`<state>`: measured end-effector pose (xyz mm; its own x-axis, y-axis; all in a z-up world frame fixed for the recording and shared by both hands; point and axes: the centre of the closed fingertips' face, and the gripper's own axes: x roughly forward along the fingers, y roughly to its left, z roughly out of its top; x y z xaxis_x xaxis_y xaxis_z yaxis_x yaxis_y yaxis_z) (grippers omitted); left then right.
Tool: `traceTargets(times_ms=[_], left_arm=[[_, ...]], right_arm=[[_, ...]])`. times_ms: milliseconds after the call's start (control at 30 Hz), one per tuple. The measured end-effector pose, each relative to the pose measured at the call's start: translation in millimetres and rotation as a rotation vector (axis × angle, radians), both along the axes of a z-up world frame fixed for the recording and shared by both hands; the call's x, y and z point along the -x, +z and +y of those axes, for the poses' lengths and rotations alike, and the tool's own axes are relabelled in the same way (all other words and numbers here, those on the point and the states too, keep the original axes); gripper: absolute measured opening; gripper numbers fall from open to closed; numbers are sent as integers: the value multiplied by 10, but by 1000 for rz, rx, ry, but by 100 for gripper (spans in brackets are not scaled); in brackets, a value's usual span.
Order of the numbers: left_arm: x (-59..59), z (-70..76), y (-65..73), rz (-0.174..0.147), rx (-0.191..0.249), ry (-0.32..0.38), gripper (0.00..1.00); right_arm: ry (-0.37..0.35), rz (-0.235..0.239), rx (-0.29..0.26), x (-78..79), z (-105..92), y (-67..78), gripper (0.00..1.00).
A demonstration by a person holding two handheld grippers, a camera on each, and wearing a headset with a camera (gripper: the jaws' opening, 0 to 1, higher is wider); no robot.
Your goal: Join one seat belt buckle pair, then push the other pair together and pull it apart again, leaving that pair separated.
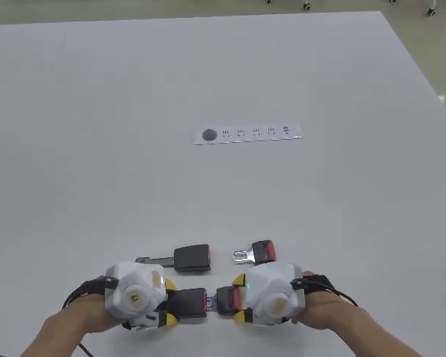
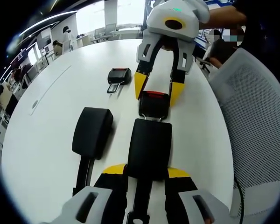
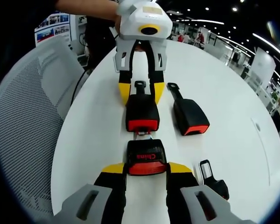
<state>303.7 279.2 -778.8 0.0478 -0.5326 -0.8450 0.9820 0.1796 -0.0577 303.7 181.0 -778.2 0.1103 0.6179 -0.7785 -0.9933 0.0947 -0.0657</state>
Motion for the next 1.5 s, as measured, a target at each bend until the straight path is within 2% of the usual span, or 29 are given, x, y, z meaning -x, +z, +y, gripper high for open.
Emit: traceTargets(times_ms=[233, 533, 1067, 1133, 1167, 1200, 1300, 1500], left_arm=[[-1, 2, -1, 0, -2, 0, 31], [8, -6, 8, 0, -5, 9, 30], [1, -26, 25, 3, -4, 17, 30], [-5, -23, 17, 5, -5, 20, 30], [-6, -22, 15, 3, -7, 19, 30], [-3, -20, 18, 1, -7, 8, 30], [-9, 6, 34, 4, -11, 13, 30], [-15, 7, 41, 4, -13, 15, 30]], right_arm=[[-37, 19, -17, -15, 35, 0, 29], [-44, 11, -17, -12, 113, 3, 28], [-61, 13, -15, -5, 132, 29, 28], [-69, 17, -18, 2, 151, 41, 28], [-96, 8, -8, -1, 128, 67, 28], [-76, 10, -12, 25, 148, 87, 28], [-75, 13, -11, 40, 151, 117, 28], [-75, 10, -6, 23, 144, 96, 28]])
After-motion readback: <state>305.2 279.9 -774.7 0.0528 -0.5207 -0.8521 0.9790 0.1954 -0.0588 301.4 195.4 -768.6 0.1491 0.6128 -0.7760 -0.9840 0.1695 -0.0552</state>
